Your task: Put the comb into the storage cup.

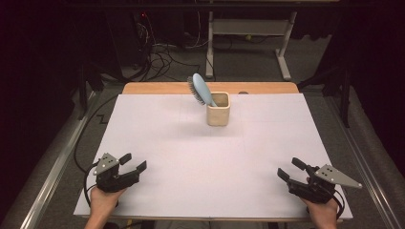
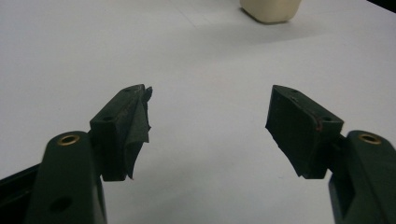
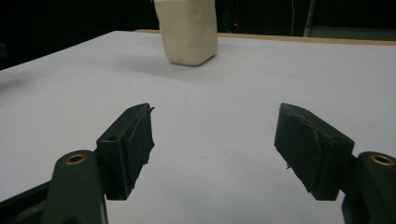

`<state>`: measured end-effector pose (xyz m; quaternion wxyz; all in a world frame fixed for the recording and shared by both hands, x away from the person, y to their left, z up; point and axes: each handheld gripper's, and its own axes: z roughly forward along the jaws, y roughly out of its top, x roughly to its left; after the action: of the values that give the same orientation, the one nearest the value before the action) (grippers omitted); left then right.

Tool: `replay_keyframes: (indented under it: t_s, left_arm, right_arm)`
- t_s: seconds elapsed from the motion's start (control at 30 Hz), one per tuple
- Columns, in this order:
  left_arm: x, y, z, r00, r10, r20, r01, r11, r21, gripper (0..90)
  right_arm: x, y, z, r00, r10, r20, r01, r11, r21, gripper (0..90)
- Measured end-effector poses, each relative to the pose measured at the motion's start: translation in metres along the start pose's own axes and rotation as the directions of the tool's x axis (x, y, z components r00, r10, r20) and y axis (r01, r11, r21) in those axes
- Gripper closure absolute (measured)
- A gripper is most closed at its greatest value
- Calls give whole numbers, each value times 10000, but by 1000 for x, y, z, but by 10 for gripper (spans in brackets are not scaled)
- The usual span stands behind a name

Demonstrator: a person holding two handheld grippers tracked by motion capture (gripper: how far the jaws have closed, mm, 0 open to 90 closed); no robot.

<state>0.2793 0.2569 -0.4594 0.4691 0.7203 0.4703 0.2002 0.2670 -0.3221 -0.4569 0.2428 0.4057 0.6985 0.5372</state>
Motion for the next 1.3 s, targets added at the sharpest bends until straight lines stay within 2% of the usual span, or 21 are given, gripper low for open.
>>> replay_keyframes:
  t_s: [0.63,0.77,1.3]
  left_arm:
    - [6,-12,-1,9992,-370,-160,372,9993,93,307]
    - [7,-14,1,9992,-344,-182,349,9991,255,307]
    - [5,-18,1,9991,-402,-134,406,9987,323,307]
  right_arm:
    - [0,0,0,10000,-57,26,57,10000,75,286]
    - [0,0,-1,10000,-60,54,60,9999,93,286]
    - [1,-1,0,10000,-16,48,15,9997,259,277]
